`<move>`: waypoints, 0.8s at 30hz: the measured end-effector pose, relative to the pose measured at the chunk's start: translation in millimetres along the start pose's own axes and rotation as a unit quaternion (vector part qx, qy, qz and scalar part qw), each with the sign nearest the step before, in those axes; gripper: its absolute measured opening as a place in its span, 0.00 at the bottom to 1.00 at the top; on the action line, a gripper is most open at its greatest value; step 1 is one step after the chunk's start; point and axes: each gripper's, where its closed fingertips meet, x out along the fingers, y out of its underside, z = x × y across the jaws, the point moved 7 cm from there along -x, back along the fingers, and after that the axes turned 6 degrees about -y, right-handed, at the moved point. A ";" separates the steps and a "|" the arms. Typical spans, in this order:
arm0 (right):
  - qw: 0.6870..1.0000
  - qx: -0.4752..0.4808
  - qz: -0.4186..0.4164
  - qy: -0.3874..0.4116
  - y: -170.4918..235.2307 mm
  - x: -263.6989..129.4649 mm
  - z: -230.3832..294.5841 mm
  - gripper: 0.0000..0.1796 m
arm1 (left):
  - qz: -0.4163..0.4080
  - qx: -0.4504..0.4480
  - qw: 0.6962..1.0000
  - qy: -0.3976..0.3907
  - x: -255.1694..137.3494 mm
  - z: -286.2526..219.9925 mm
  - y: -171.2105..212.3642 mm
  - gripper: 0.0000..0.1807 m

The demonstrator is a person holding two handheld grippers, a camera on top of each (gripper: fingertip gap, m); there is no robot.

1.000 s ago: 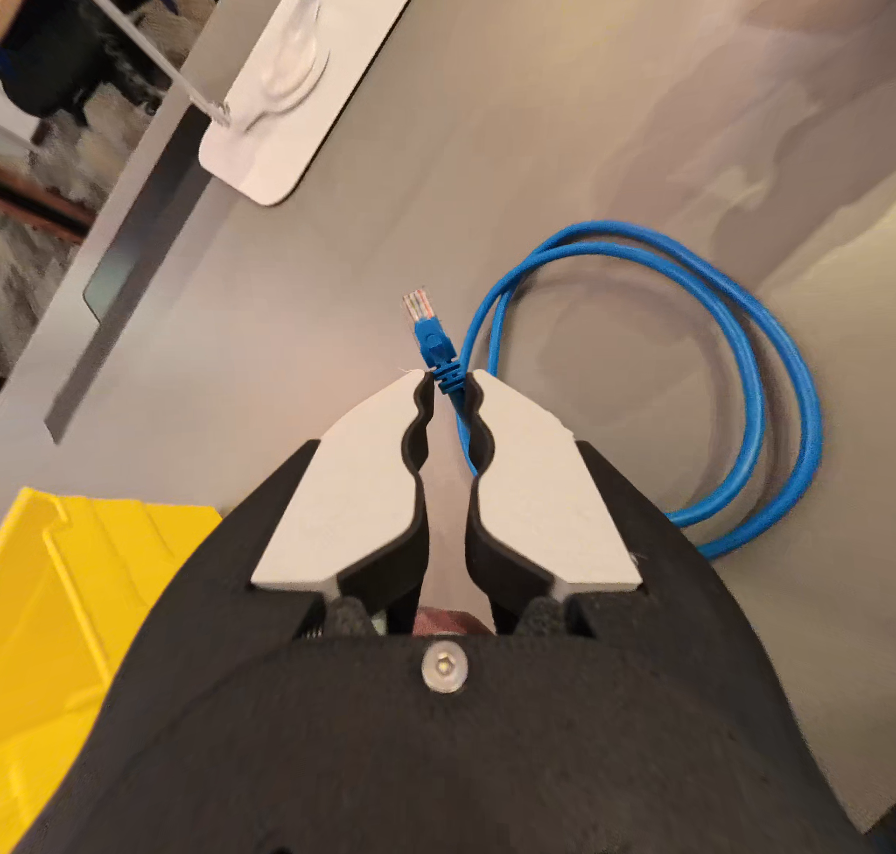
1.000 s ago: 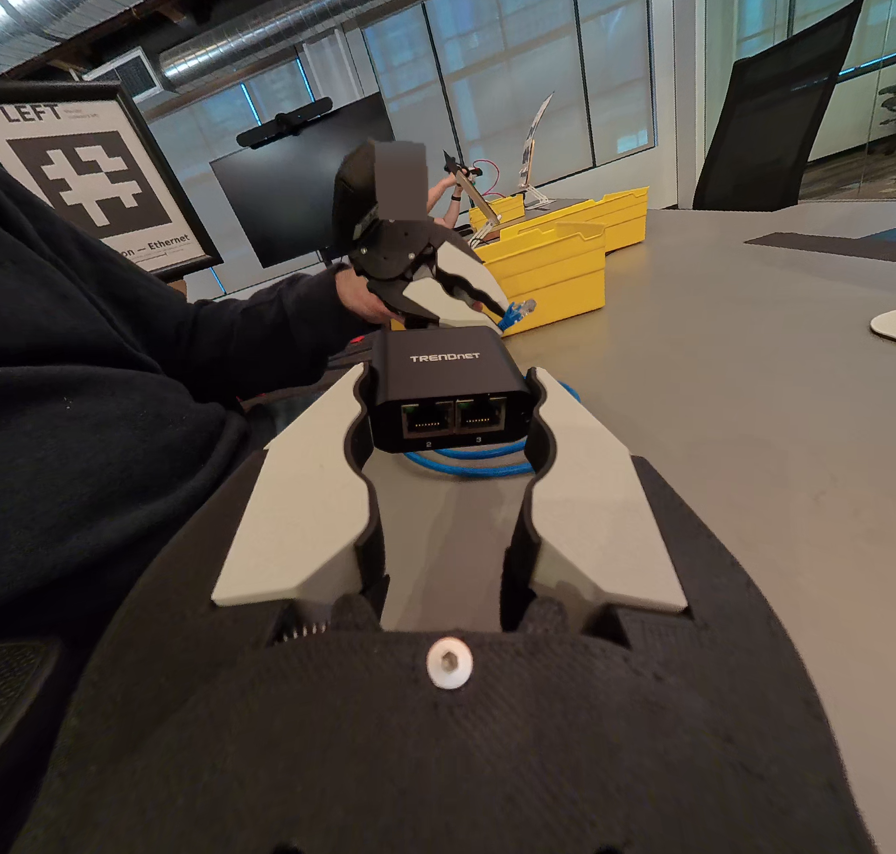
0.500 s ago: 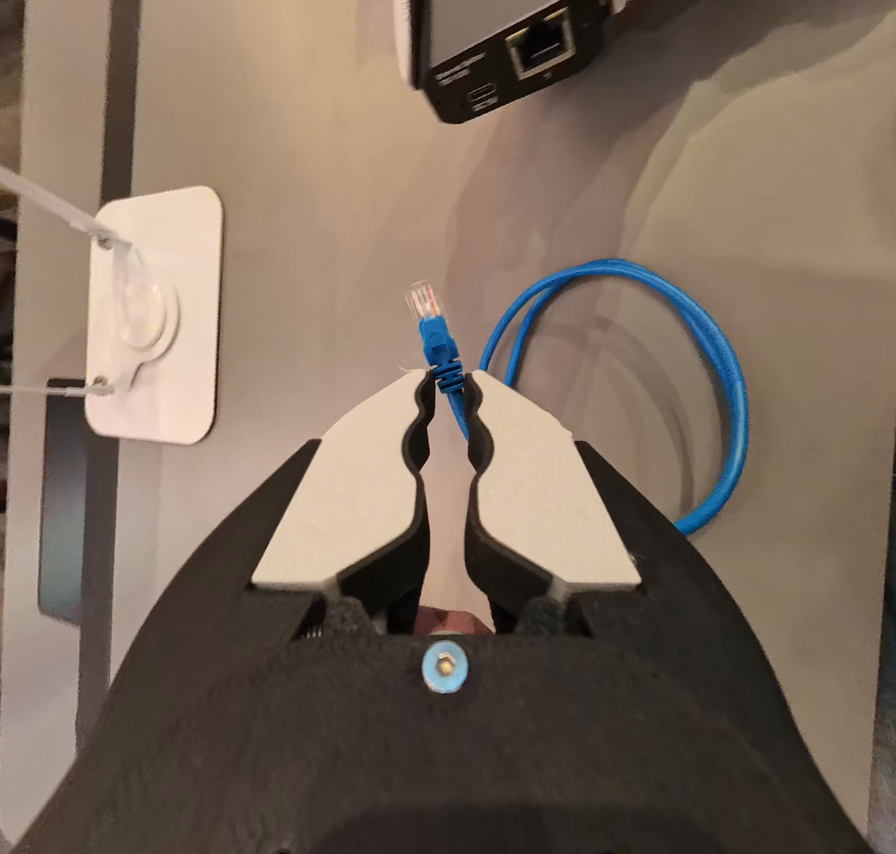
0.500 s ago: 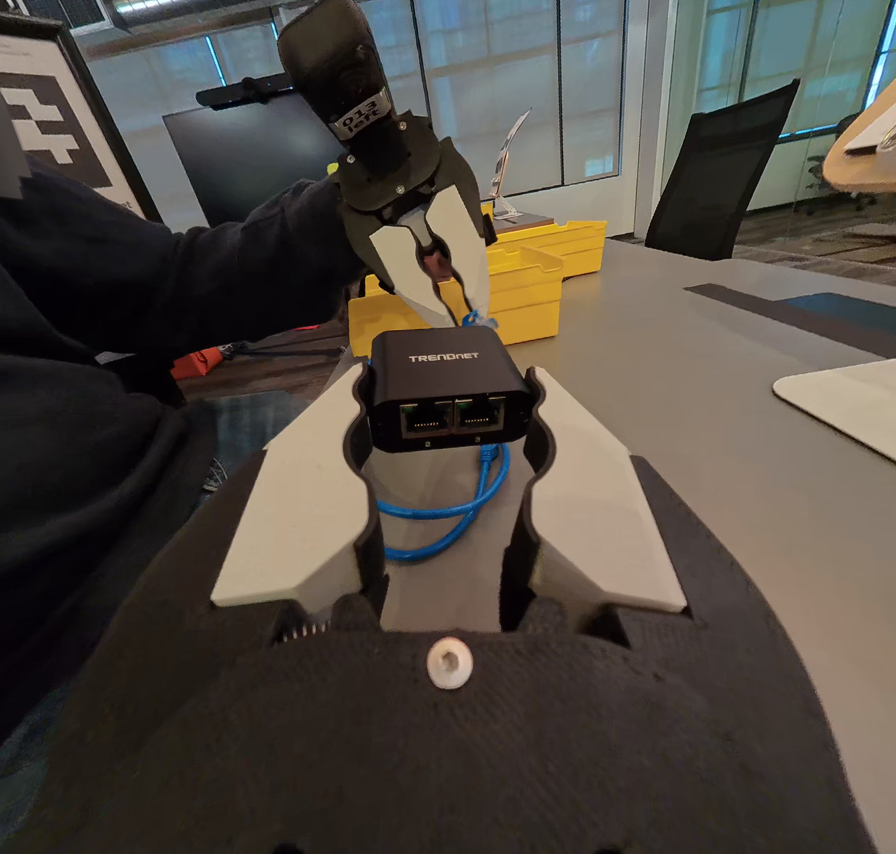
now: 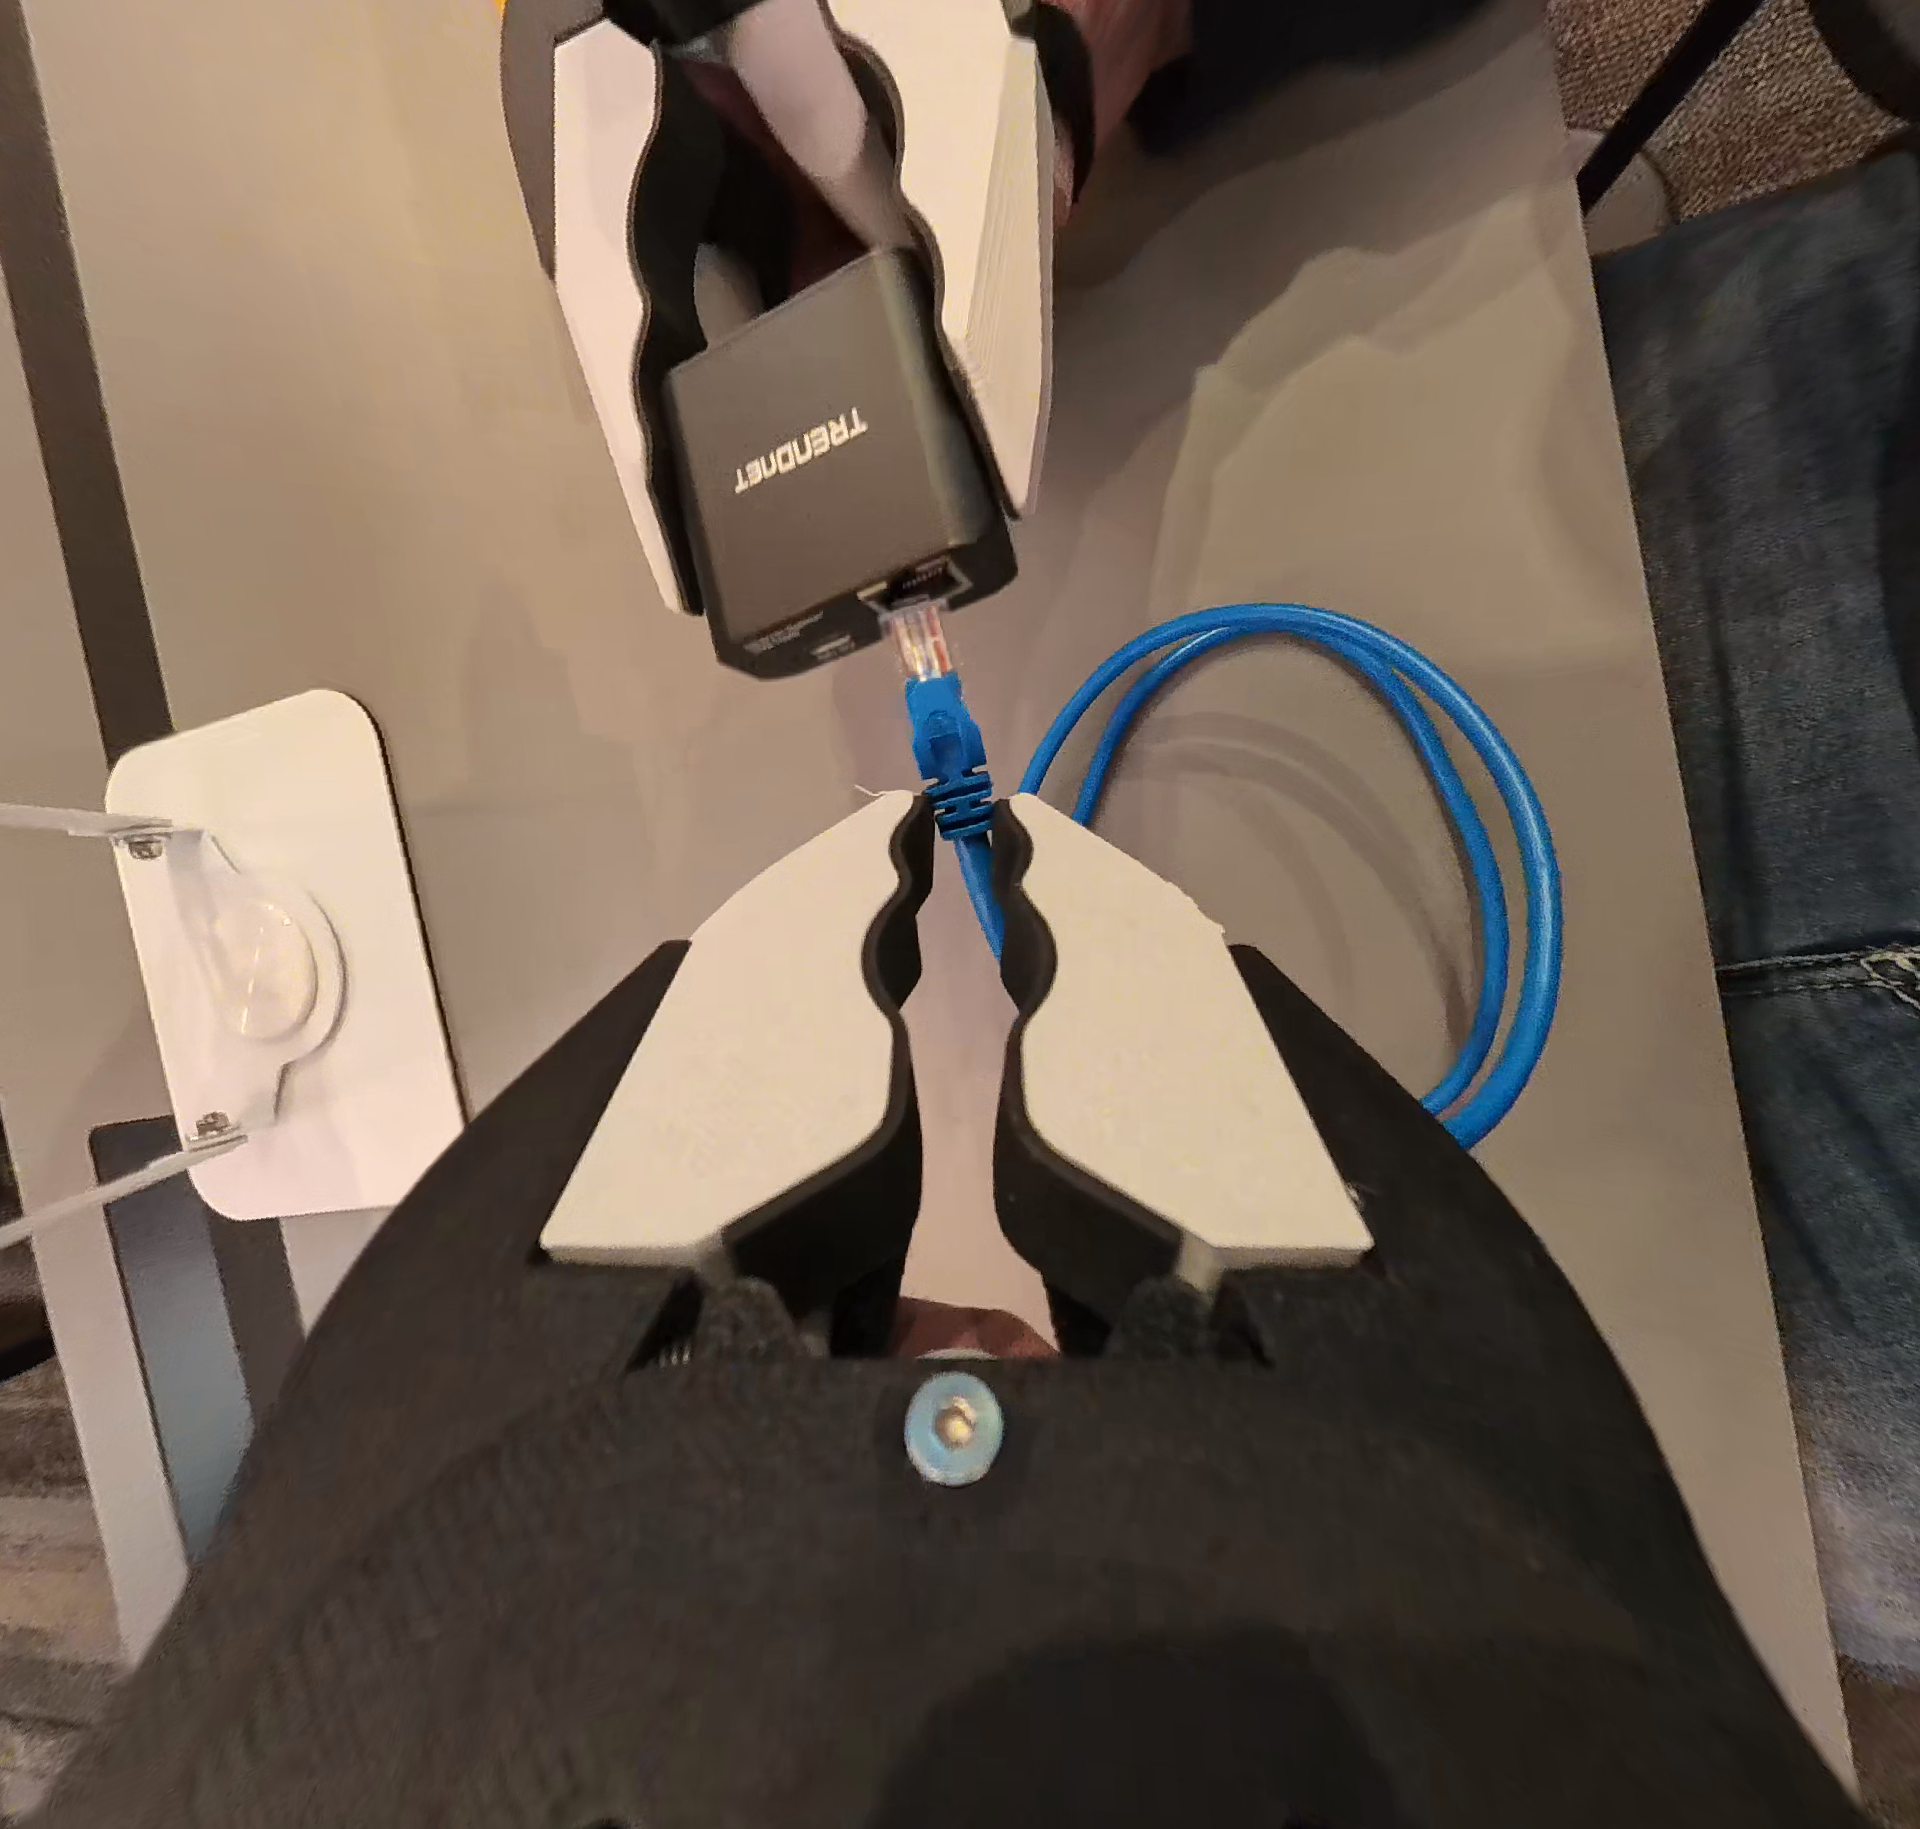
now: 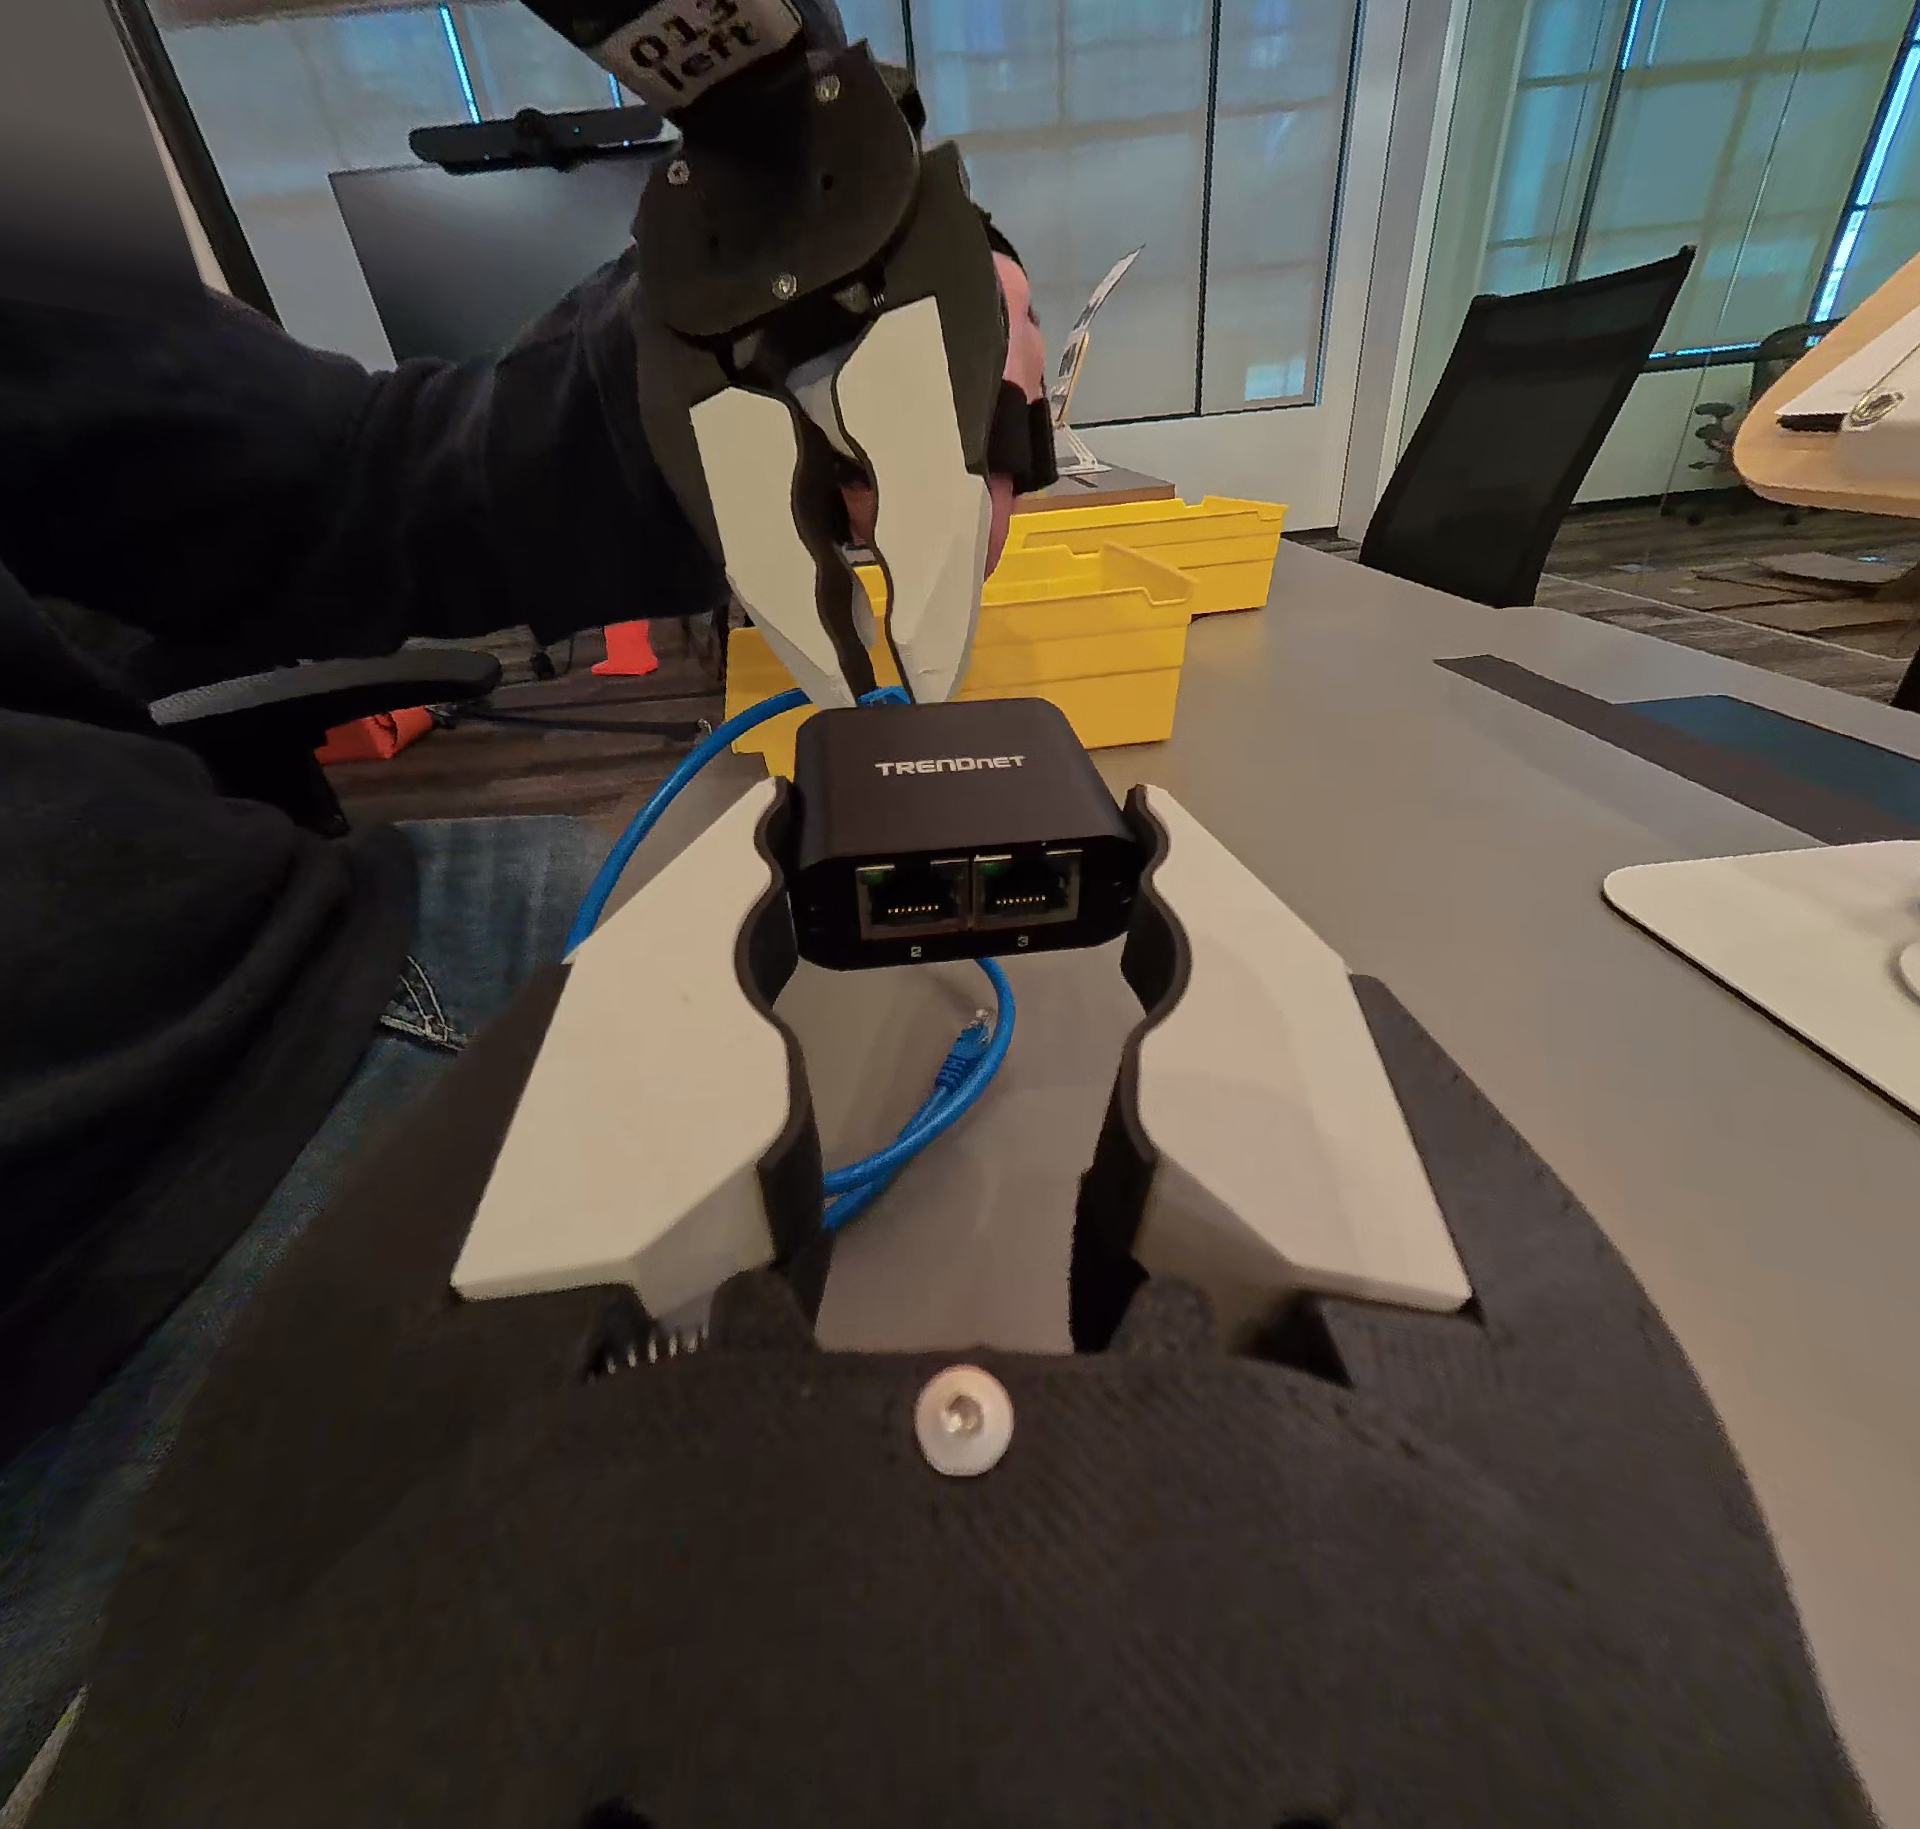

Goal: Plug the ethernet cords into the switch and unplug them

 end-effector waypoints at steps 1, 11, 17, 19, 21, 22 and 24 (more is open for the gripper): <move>1.000 -0.001 0.003 0.000 0.7 0.3 0.0 0.33 | 0.007 0.005 1.000 0.002 -0.1 0.4 -1.2 0.06; 0.999 -0.029 0.032 0.016 3.5 2.8 1.6 0.33 | 0.056 0.013 0.998 0.020 7.0 2.2 -0.8 0.05; 0.995 -0.066 0.061 0.043 4.0 4.4 3.2 0.33 | 0.072 -0.012 0.997 0.032 11.2 4.3 1.5 0.05; 0.993 -0.077 0.067 0.052 2.8 4.2 3.4 0.33 | 0.069 -0.028 0.996 0.041 12.8 4.5 0.2 0.05; 0.990 -0.090 0.086 0.069 4.2 4.6 2.5 0.33 | 0.073 -0.042 0.996 0.039 15.3 6.5 -0.1 0.05; 0.988 -0.095 0.099 0.073 5.9 5.5 2.3 0.33 | 0.078 -0.046 0.995 0.041 16.6 6.7 0.0 0.05; 0.987 -0.093 0.105 0.077 7.6 5.6 1.1 0.33 | 0.081 -0.040 0.995 0.032 18.8 7.3 0.8 0.05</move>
